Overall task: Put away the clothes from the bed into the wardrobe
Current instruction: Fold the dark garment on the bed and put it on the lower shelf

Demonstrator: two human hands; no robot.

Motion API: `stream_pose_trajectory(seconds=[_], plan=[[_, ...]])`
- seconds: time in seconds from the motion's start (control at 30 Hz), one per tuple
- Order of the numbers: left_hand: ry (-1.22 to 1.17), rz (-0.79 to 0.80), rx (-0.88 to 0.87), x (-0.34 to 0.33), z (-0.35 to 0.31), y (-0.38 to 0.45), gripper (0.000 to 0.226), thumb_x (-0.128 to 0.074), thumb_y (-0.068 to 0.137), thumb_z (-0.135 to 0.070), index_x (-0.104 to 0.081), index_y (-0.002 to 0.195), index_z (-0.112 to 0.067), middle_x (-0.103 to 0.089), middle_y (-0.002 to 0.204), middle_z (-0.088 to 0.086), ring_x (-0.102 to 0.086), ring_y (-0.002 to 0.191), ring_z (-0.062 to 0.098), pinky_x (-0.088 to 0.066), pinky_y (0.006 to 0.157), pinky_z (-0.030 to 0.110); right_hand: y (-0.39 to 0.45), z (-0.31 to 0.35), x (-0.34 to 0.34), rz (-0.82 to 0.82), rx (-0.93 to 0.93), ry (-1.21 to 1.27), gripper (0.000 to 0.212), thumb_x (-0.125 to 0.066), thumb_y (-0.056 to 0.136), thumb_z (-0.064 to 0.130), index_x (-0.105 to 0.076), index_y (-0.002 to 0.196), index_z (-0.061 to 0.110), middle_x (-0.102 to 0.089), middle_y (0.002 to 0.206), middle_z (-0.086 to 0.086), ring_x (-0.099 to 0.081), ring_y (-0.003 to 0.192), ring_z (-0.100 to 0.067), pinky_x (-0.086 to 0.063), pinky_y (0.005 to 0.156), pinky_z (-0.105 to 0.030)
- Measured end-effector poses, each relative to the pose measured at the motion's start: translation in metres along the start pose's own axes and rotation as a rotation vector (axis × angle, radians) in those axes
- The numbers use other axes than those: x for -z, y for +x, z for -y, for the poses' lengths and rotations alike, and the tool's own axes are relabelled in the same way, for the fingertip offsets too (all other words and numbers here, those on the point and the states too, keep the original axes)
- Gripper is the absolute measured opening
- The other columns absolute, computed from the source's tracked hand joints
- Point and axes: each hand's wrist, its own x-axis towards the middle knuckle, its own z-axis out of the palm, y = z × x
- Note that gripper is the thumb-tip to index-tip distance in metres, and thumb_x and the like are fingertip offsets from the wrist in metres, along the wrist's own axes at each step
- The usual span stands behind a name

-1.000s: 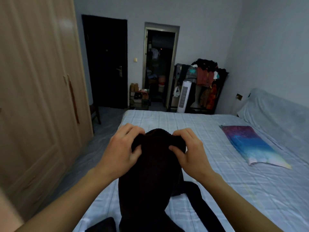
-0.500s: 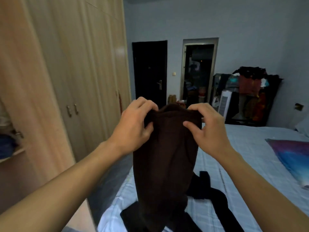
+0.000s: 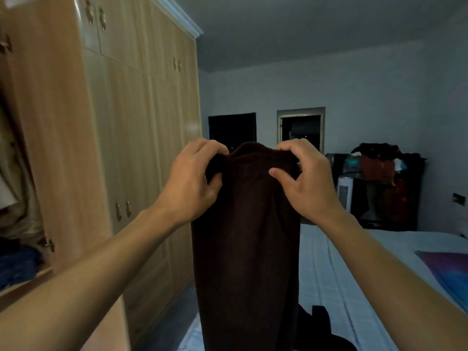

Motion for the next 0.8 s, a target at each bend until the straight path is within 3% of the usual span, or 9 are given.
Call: stream_pose_trajectory(seconds=[0.1, 0.23, 0.33, 0.5, 0.8], plan=[[-0.007, -0.029, -0.029, 0.002, -0.004, 0.016, 0.036, -0.067, 0.075, 0.001, -0.061, 0.107, -0.013, -0.058, 0.102, -0.001, -0.053, 0.093, 0.011, -0.035, 0.083, 0.009, 0.015, 0.002, 0.01, -0.03, 0.014, -0.024, 0.033, -0.077, 0.081, 0.011, -0.063, 0.11, 0.017, -0.058, 0.105, 0.007, -0.055, 0.096, -0.004, -0.041, 0.086, -0.008], [0.003, -0.07, -0.045, 0.003, -0.01, 0.036, 0.038, -0.066, 0.077, 0.0, -0.061, 0.112, -0.013, -0.057, 0.107, 0.002, -0.054, 0.097, 0.016, -0.042, 0.084, 0.019, 0.034, 0.003, 0.024, -0.045, 0.055, -0.076, 0.032, -0.076, 0.083, 0.012, -0.063, 0.112, 0.013, -0.06, 0.108, 0.002, -0.054, 0.097, -0.004, -0.037, 0.086, -0.004], [0.012, -0.111, -0.059, 0.004, -0.014, 0.052, 0.037, -0.064, 0.077, 0.001, -0.061, 0.113, -0.01, -0.056, 0.107, 0.004, -0.051, 0.098, 0.013, -0.039, 0.085, 0.012, 0.049, 0.002, 0.033, -0.059, 0.074, -0.109, 0.03, -0.075, 0.084, 0.013, -0.063, 0.112, 0.012, -0.059, 0.106, 0.002, -0.053, 0.095, -0.005, -0.036, 0.084, -0.002], [0.012, -0.178, -0.089, -0.003, -0.015, 0.077, 0.035, -0.063, 0.077, -0.001, -0.061, 0.111, -0.01, -0.055, 0.106, 0.004, -0.049, 0.097, 0.012, -0.038, 0.085, 0.012, 0.071, -0.003, 0.045, -0.086, 0.089, -0.148, 0.03, -0.073, 0.085, 0.016, -0.062, 0.113, 0.014, -0.057, 0.107, 0.005, -0.053, 0.097, -0.008, -0.037, 0.084, -0.006], [-0.033, -0.157, -0.07, -0.058, 0.017, 0.089, 0.037, -0.065, 0.078, -0.003, -0.061, 0.113, -0.013, -0.056, 0.11, 0.004, -0.053, 0.101, 0.015, -0.038, 0.087, 0.01, 0.081, -0.056, 0.022, -0.047, 0.069, -0.212, 0.032, -0.074, 0.085, 0.016, -0.062, 0.114, 0.014, -0.059, 0.107, 0.004, -0.054, 0.098, -0.008, -0.038, 0.086, -0.009]])
